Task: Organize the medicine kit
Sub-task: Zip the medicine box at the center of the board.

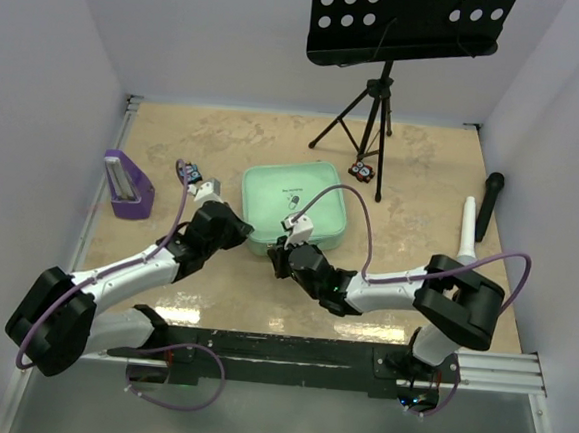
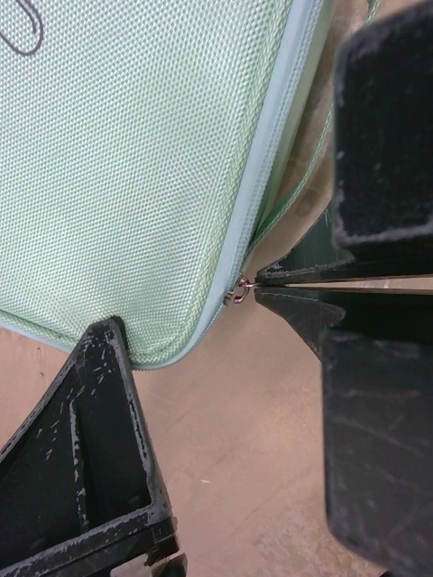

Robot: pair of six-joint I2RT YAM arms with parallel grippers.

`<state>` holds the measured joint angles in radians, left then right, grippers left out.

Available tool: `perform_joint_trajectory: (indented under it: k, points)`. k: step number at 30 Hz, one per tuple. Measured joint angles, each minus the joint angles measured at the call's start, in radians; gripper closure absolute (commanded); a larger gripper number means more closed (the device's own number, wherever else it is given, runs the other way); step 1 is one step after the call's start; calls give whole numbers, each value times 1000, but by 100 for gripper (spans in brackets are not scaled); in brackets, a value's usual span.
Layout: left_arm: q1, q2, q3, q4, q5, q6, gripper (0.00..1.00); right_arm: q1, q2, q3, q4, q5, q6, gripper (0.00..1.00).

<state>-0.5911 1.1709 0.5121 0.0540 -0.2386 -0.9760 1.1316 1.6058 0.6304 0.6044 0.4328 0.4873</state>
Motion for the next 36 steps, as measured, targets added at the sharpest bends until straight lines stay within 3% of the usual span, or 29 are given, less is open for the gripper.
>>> perform_joint_trajectory:
  k: [36]
  points:
    - [22,-47,-39,13,5,27,100,0,-176,-72,-138,16,166,100]
